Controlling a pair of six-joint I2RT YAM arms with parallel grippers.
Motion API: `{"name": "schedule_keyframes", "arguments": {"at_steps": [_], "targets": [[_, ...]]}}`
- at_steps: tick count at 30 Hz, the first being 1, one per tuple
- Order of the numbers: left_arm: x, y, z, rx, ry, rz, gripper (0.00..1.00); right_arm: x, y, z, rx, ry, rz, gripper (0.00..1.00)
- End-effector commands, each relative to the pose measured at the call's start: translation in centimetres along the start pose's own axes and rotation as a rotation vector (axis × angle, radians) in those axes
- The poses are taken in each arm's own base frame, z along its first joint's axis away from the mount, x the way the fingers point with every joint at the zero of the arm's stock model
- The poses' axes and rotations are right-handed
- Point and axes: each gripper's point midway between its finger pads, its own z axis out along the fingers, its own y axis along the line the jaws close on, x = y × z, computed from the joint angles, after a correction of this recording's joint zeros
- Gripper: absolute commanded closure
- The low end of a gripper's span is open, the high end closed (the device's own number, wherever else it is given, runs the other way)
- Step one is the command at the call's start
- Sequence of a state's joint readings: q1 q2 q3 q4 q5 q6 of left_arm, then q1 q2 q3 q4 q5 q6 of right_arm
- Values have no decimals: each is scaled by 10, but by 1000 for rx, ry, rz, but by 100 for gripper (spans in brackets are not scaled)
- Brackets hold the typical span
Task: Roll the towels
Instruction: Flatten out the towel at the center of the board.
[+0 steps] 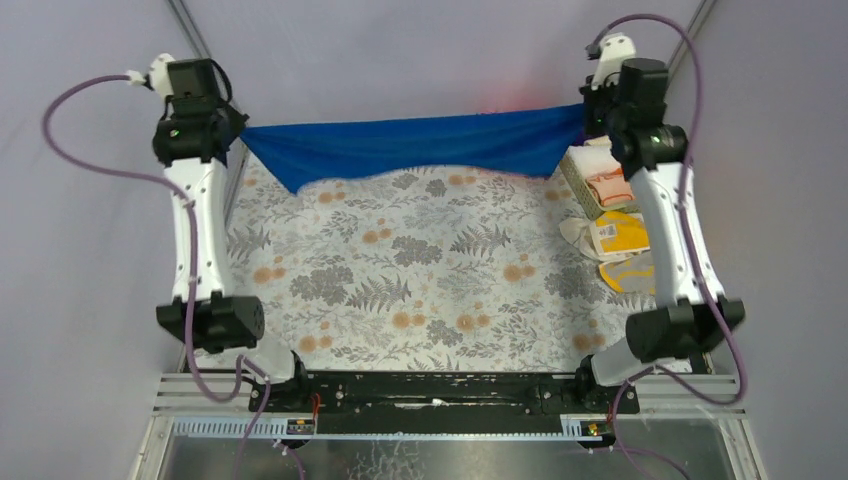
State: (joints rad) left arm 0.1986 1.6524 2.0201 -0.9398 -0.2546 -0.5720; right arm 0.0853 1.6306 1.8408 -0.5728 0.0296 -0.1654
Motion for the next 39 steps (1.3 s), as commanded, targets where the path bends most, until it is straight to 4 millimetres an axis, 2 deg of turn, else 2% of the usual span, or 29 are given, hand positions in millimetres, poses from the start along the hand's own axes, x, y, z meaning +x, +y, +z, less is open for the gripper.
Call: {"name": "schedule_keyframes", "arguments": {"at_steps": [1, 6, 9, 11, 12, 15, 17, 20, 22, 25, 28, 30, 35, 39], "targets": [[-45, 21, -81, 8, -191, -82, 100, -14, -13, -65, 71, -119, 9, 100], [-55, 52, -145, 0, -326, -141, 100, -4, -4, -126, 46, -238, 1, 100], [-56, 66, -175, 12, -382, -165, 100, 4, 4, -154, 19, -323, -7, 100], [-52, 73, -186, 17, -397, -168, 100, 6, 7, -174, 17, -391, -9, 100], [-50, 75, -187, 14, -397, -167, 100, 8, 7, -177, 16, -406, -7, 100], [-37, 80, -172, -9, -365, -147, 100, 18, 11, -174, 7, -403, 4, 100], [-24, 79, -151, -24, -317, -125, 100, 27, 14, -159, -5, -362, 16, 100], [5, 75, -106, -37, -210, -76, 100, 47, 18, -125, -16, -264, 39, 100], [29, 74, -68, -65, -116, -35, 100, 67, 18, -94, 4, -190, 52, 100], [78, 80, -2, -139, 46, 18, 100, 101, 12, -42, 68, -88, 63, 100], [118, 84, 49, -182, 156, 38, 100, 136, 15, 14, 74, 23, 33, 100], [138, 84, 79, -214, 214, 47, 100, 151, 15, 46, 82, 70, 10, 100], [162, 72, 138, -241, 268, 43, 100, 177, 11, 116, 100, 158, -71, 100], [169, 65, 172, -248, 274, 34, 100, 184, 5, 150, 113, 177, -125, 100]]}}
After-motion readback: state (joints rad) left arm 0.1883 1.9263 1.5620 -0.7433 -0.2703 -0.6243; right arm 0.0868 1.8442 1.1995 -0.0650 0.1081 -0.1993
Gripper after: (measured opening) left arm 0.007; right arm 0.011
